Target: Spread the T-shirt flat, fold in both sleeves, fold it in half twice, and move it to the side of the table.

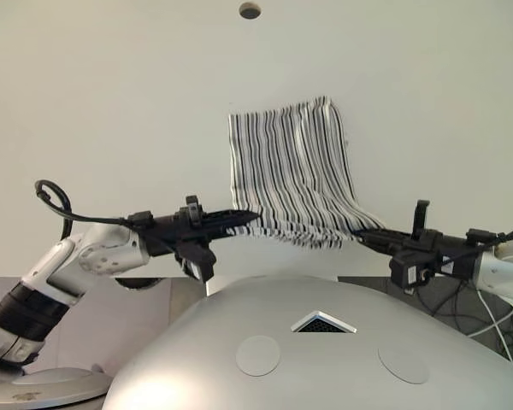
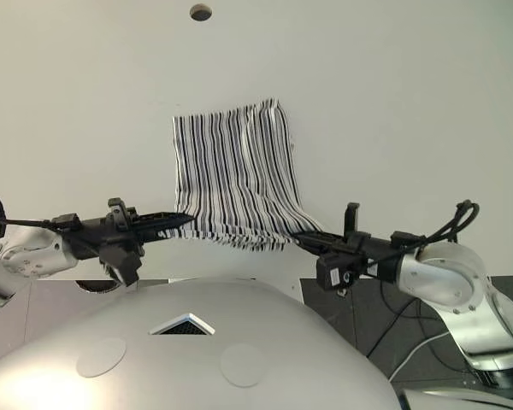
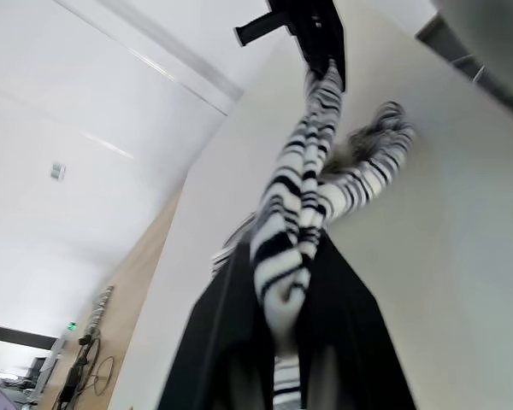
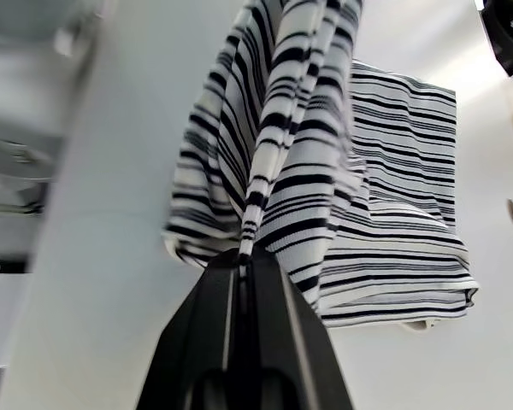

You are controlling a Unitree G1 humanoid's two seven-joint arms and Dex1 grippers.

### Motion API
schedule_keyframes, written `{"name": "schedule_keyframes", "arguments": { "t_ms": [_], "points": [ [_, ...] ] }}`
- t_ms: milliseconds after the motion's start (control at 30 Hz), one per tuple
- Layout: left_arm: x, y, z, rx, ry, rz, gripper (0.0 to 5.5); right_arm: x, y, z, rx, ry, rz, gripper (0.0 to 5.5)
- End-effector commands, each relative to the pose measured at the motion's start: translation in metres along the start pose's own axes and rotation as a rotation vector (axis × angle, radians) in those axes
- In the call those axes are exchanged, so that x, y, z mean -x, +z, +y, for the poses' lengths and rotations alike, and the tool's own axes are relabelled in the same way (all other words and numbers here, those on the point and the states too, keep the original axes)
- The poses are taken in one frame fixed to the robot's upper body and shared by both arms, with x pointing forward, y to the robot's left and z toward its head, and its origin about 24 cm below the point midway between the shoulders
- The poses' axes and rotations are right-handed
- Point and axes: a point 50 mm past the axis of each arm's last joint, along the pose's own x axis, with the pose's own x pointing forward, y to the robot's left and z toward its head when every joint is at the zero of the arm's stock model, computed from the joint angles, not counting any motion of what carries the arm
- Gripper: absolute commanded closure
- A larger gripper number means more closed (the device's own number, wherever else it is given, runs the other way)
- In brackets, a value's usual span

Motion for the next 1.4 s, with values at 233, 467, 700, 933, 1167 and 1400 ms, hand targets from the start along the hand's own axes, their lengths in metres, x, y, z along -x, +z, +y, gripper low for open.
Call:
{"name": "schedule_keyframes", "arguments": {
  "t_ms": [233, 467, 700, 933, 1167, 1400],
  "points": [
    [0.003, -0.005, 0.016, -0.035, 0.052, 0.096, 5.38, 0.008, 0.009, -0.047, 0.201, -0.053, 0.05, 5.5],
    [-0.014, -0.036, 0.043, -0.032, 0.257, 0.181, 5.38, -0.023, -0.007, -0.106, 0.244, 0.015, 0.029, 5.5],
    [-0.038, -0.084, 0.077, 0.092, 0.461, 0.308, 5.38, -0.068, -0.03, -0.171, 0.168, 0.053, 0.014, 5.5],
    [-0.039, -0.148, 0.073, 0.278, 0.45, 0.516, 5.38, -0.086, -0.062, -0.196, 0.07, 0.002, 0.073, 5.5],
    [-0.048, -0.198, 0.061, 0.505, 0.417, 0.66, 5.38, -0.093, -0.088, -0.208, 0.061, -0.171, 0.165, 5.5],
    [-0.065, -0.196, 0.045, 0.591, 0.355, 0.568, 5.38, -0.068, -0.096, -0.192, 0.064, -0.409, 0.14, 5.5]
  ]
}}
